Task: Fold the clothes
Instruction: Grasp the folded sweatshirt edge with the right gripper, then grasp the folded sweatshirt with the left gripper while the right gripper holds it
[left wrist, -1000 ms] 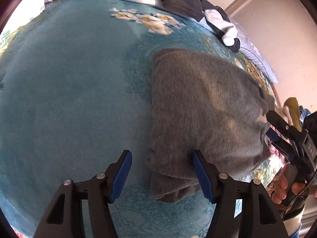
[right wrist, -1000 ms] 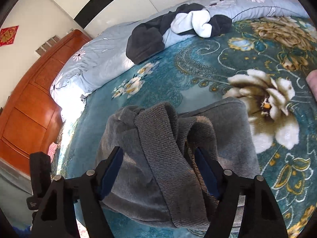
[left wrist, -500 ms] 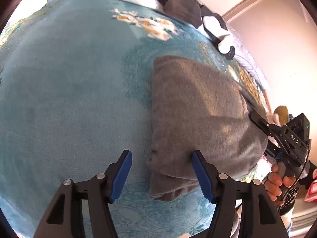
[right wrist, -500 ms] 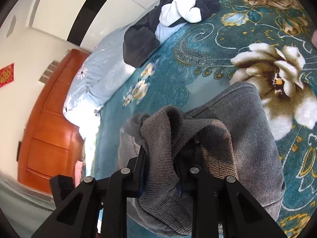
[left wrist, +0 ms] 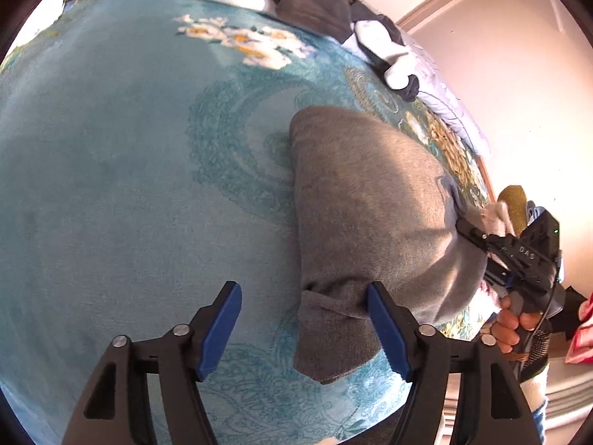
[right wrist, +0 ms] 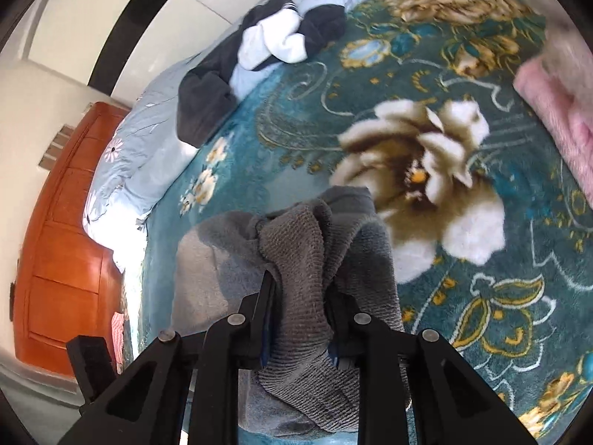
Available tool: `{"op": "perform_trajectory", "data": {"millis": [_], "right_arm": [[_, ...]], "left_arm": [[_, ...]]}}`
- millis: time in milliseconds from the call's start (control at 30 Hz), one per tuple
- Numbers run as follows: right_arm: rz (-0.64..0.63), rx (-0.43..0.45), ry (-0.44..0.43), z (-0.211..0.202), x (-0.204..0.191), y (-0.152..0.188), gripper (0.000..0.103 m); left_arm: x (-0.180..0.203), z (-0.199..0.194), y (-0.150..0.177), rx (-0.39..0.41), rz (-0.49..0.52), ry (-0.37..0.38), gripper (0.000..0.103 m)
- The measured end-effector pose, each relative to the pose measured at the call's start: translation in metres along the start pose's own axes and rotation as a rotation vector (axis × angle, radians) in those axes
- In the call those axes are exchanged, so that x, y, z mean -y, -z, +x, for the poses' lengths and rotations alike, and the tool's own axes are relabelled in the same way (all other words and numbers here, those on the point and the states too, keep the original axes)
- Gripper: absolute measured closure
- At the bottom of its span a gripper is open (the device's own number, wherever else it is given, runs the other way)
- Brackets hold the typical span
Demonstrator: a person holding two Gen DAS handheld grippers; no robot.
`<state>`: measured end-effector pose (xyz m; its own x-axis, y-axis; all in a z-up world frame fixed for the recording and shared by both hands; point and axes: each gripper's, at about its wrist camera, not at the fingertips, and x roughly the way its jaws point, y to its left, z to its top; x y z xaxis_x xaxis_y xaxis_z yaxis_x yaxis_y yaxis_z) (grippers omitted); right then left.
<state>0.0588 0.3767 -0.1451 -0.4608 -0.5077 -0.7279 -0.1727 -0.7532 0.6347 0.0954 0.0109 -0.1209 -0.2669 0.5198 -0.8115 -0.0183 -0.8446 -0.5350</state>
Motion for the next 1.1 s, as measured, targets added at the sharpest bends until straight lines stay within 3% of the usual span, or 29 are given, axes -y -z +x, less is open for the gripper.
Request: {"op": "perform_trajectory", "data": {"millis": [100, 333, 600, 833, 967, 1100], "right_arm": [[0.050, -0.001, -0.032, 0.004, 0.012, 0.002, 0.078], [-0.014, -0.013, 0.041, 0.008, 0.003, 0.004, 0.076], [-0.146, 0.057, 0.131, -0.033, -0.020, 0.011, 0.047], [-0.219, 0.125, 0.149, -0.065, -0.039, 0.026, 0.047], [-0.303, 0.085, 0.127, -0.048, -0.063, 0.042, 0.047], [-0.314, 0.039, 0.164, -0.030, -0.055, 0.049, 0.047]], "left_arm": [[-0.005, 0.007, 0.005, -0.011, -0.007, -0.006, 0.025], [-0.009, 0.021, 0.012, -0.022, -0.016, -0.036, 0.020], [-0.001, -0.018, 0.012, 0.080, 0.023, -0.017, 0.021], [0.046, -0.041, -0.001, 0.177, 0.193, 0.020, 0.021], [0.080, -0.027, 0.001, 0.142, 0.301, 0.053, 0.021], [0.094, 0.000, 0.003, 0.085, 0.330, 0.049, 0.021]]}}
